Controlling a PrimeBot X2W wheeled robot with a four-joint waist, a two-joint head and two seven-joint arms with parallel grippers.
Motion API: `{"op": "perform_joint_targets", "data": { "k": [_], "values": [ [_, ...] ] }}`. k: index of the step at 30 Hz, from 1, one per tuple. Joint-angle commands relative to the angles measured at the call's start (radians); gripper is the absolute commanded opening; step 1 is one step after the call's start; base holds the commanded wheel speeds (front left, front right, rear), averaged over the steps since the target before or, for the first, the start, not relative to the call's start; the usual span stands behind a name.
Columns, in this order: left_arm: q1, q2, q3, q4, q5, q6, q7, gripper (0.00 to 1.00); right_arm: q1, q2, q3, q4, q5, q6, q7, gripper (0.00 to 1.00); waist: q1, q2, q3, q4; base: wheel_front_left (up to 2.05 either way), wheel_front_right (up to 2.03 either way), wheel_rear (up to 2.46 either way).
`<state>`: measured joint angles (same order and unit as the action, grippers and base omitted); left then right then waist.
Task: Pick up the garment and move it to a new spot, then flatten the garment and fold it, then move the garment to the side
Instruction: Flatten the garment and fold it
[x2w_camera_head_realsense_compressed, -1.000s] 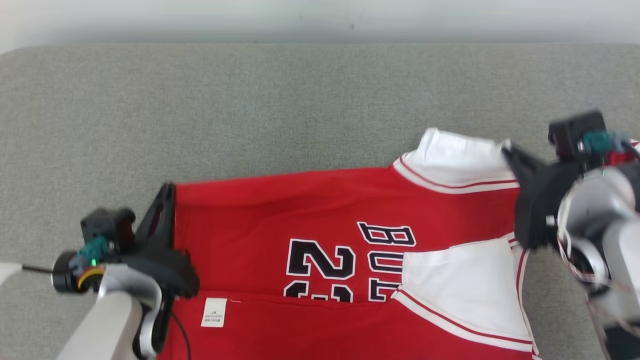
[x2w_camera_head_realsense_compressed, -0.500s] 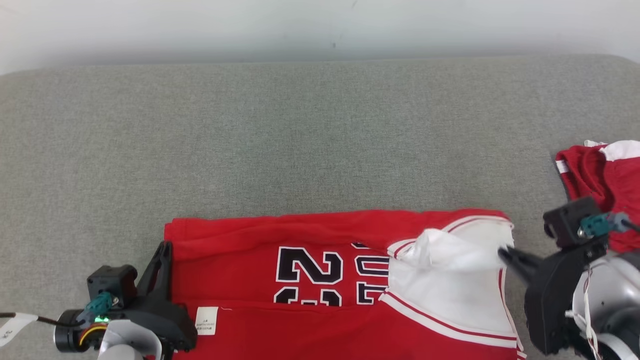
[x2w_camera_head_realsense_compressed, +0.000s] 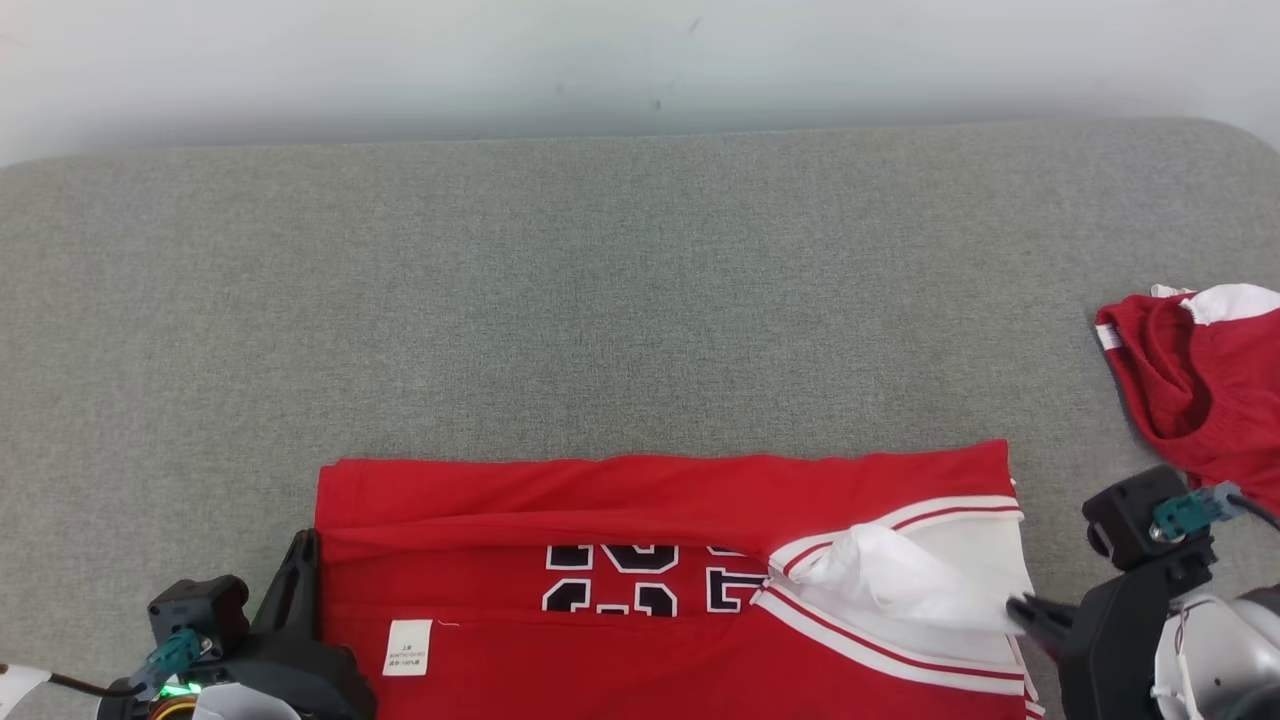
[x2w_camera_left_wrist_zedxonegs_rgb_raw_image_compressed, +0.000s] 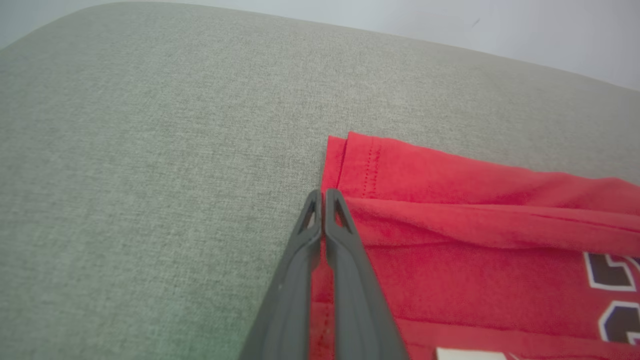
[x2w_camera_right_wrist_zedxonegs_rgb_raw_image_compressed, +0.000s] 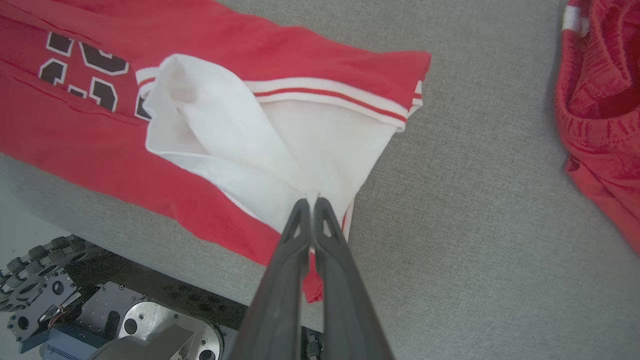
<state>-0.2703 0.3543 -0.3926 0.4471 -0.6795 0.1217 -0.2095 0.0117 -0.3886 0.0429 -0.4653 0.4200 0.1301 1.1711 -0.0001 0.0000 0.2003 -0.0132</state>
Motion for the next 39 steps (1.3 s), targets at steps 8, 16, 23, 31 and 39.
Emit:
{"op": "perform_joint_targets", "data": {
  "k": [8, 16, 23, 31, 39],
  "values": [
    [0.004, -0.011, 0.000, 0.028, -0.012, -0.007, -0.016, 0.00, 0.049, 0.003, 0.010, -0.025, 0.027, 0.001, 0.053, 0.00, 0.0001, 0.0000, -0.003, 0.000, 0.00, 0.00, 0.00],
    [0.019, -0.015, 0.004, 0.051, -0.016, 0.001, -0.028, 0.46, 0.073, 0.019, 0.014, -0.001, 0.019, 0.001, 0.064, 0.00, 0.0001, 0.0000, -0.008, -0.001, 0.00, 0.00, 0.00],
    [0.045, -0.019, 0.042, 0.039, -0.027, 0.023, -0.045, 1.00, 0.087, 0.049, 0.004, 0.012, 0.005, 0.001, 0.045, 1.00, 0.0001, 0.0000, -0.022, -0.001, 0.00, 0.00, 0.00],
    [0.147, -0.065, 0.226, -0.224, 0.082, 0.014, -0.055, 1.00, 0.118, 0.133, -0.072, -0.016, 0.023, 0.001, -0.055, 1.00, 0.0001, 0.0000, -0.047, 0.019, 0.00, 0.00, 0.00],
    [0.298, -0.231, 0.392, -0.533, 0.275, -0.125, -0.056, 1.00, 0.146, 0.286, -0.202, 0.051, -0.058, 0.001, -0.248, 1.00, 0.0001, 0.0000, -0.071, 0.042, 0.00, 0.00, 0.00]
  ]
}}
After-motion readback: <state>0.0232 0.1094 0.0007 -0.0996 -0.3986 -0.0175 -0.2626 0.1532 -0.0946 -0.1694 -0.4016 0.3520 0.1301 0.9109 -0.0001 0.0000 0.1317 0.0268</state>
